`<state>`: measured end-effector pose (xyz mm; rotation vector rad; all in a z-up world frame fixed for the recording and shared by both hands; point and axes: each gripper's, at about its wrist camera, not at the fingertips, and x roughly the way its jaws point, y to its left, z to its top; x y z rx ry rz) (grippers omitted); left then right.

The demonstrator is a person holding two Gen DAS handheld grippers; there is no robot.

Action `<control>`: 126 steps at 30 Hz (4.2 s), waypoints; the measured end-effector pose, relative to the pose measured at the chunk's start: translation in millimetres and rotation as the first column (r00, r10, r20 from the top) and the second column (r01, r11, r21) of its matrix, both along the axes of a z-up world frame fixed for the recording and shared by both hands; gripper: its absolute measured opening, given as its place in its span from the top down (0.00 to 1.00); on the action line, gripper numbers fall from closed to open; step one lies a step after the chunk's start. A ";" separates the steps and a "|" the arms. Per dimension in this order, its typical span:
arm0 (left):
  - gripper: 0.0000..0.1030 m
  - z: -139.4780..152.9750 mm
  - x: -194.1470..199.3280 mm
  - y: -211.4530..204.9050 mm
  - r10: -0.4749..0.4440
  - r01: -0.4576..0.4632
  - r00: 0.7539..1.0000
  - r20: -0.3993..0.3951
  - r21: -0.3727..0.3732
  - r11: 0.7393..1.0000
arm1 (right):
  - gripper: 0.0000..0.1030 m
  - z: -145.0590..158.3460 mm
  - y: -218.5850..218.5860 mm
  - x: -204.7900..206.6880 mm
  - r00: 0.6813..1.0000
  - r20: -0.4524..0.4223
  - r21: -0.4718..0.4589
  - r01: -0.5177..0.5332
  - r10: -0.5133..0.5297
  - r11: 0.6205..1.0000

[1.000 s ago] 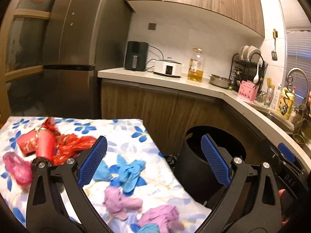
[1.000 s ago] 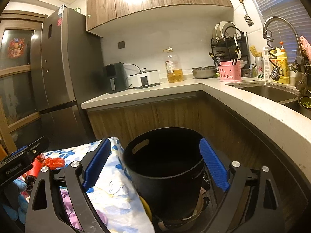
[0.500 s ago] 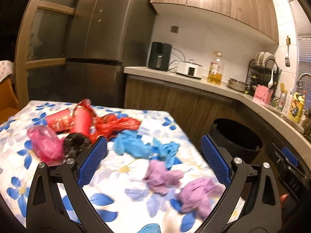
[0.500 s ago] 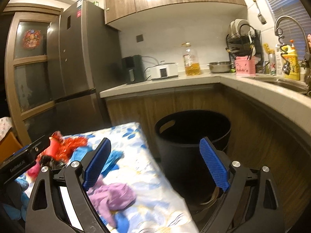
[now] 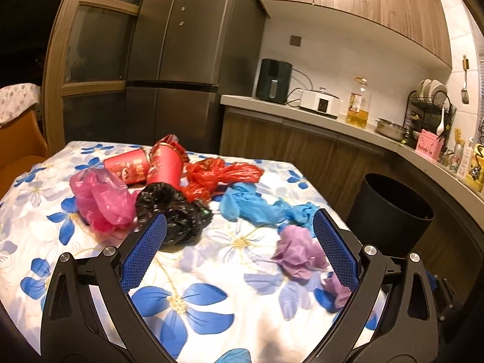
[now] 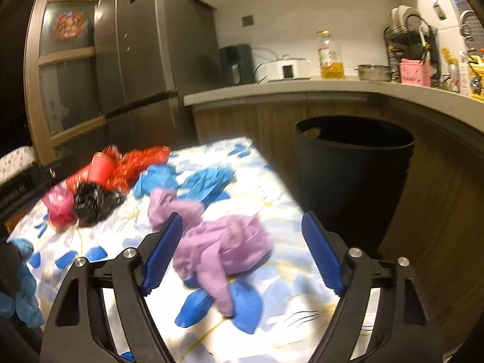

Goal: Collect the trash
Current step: 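Move both tools back over the table toward the purple gloves, then grasp a purple glove with the right gripper while the left gripper grasps another purple glove, then carry both purple gloves over the bin and open both grippers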

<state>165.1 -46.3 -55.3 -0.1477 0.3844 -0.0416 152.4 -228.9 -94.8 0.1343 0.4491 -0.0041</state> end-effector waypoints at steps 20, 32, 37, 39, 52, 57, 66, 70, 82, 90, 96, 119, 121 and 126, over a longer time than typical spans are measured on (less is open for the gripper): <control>0.07 -30.2 45.1 -42.1 -0.034 0.038 0.997 -0.067 0.056 0.998 | 0.94 -7.1 -17.9 1.8 0.999 -0.030 0.065 -0.018 0.020 0.998; 0.44 -54.4 76.1 -75.0 -0.095 0.113 0.977 -0.192 0.085 0.990 | 0.94 10.5 -36.1 -4.8 1.000 0.017 0.080 -0.003 0.002 0.997; 0.75 -61.5 82.7 -76.9 -0.120 0.142 0.962 -0.244 0.073 0.987 | 0.94 9.5 -36.1 -5.0 1.000 0.007 0.081 -0.008 0.007 0.997; 0.83 -62.9 82.0 -76.7 -0.130 0.151 0.960 -0.250 0.066 0.986 | 0.94 10.9 -35.3 -5.1 1.000 0.007 0.079 -0.013 0.012 0.997; 0.94 -22.4 49.8 -48.0 -0.118 0.121 0.982 -0.147 0.013 0.993 | 0.94 26.6 -27.2 -17.1 0.997 0.037 0.070 -0.072 0.069 0.995; 0.94 -3.0 47.1 -54.5 -0.128 0.132 0.985 -0.117 0.026 0.991 | 0.94 35.5 -25.1 -16.9 0.996 0.056 0.047 -0.075 0.072 0.996; 0.94 23.1 52.4 -89.1 -0.193 0.196 0.978 -0.073 0.038 0.980 | 0.94 58.5 -42.6 -12.7 0.994 0.109 0.003 -0.015 0.014 1.000; 0.94 41.5 60.0 -117.6 -0.259 0.261 0.965 -0.042 0.037 0.965 | 0.94 75.3 -62.0 -6.7 0.988 0.150 -0.019 0.033 -0.030 0.999; 0.94 74.7 96.2 -205.8 -0.412 0.411 0.911 0.037 0.022 0.911 | 0.94 111.4 -137.5 20.9 0.955 0.235 -0.050 0.199 -0.182 0.979; 0.94 72.3 118.9 -247.3 -0.458 0.456 0.888 0.042 0.045 0.889 | 0.94 108.8 -165.5 35.6 0.948 0.233 -0.042 0.233 -0.217 0.972; 0.94 66.1 128.7 -261.8 -0.473 0.470 0.880 0.038 0.065 0.880 | 0.94 107.8 -173.0 43.9 0.950 0.221 -0.042 0.236 -0.221 0.971; 0.72 34.1 153.8 -285.3 -0.513 0.515 0.857 -0.047 0.116 0.849 | 0.54 98.2 -196.5 55.9 0.942 0.205 -0.001 0.273 -0.267 0.962; 0.62 30.4 154.5 -283.6 -0.521 0.524 0.852 -0.056 0.111 0.844 | 0.52 97.3 -199.4 54.5 0.936 0.200 0.001 0.296 -0.290 0.955; 0.38 23.6 151.2 -281.0 -0.525 0.528 0.849 -0.060 0.117 0.841 | 0.42 96.7 -203.9 51.9 0.930 0.194 0.016 0.314 -0.311 0.949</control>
